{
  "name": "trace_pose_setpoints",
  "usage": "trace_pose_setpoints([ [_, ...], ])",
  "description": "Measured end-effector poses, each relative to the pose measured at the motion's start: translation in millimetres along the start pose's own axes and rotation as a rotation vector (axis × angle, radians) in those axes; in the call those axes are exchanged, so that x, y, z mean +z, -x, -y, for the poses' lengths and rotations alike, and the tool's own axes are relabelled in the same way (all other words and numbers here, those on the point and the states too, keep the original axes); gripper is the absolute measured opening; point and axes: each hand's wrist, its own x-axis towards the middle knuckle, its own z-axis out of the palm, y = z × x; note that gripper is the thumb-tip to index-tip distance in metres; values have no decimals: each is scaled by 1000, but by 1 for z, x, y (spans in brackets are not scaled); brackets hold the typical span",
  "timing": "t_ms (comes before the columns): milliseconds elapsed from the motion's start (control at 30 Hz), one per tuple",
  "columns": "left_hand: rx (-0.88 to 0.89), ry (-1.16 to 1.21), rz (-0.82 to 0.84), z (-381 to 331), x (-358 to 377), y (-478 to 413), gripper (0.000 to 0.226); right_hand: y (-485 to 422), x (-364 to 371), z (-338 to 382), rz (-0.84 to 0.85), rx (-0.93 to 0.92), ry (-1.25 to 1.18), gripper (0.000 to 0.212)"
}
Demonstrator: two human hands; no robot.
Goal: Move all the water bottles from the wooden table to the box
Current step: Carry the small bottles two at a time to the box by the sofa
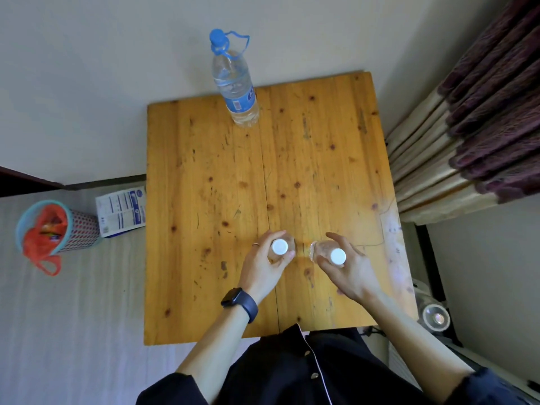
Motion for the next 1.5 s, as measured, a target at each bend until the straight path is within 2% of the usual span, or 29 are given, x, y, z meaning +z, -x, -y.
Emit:
trace_pose_setpoints([
  [167, -61, 2, 44, 4, 6, -4, 84, 15, 5, -1, -43, -35, -78, 86],
  [300, -80, 15, 0, 6, 16, -14, 95, 18, 20, 4, -146, -15, -164, 94],
  [367, -67, 17, 0, 9, 20, -20, 88, 16, 28, 5, -190, 11, -186, 89],
  [467, -47, -7, -3, 16, 23, -28, 66, 12, 36, 7, -236, 54, -234, 73],
  [567, -7, -45, -8, 21, 23, -30, 59, 11, 39, 8, -255, 100, -230, 59],
  [733, 76, -137, 35, 20, 16, -29, 49, 24, 38, 8, -316, 169, -255, 57],
  [833, 138, -234, 135, 13, 15, -25, 48, 53, 35, 3, -416, 194, -297, 57],
  [967, 265, -317, 300, -9, 34, -8, 49, 115, 30, -14, -584, 325, -370, 48],
  [1167, 576, -441, 613, -54, 107, 46, 46, 228, 30, -45, -862, 547, -483, 46],
  [1300, 827, -508, 844, -69, 159, 114, 49, 318, 52, -71, -1107, 685, -534, 49],
  [1500, 1091, -553, 1119, -56, 213, 268, 51, 465, 119, -100, -1476, 880, -547, 50],
])
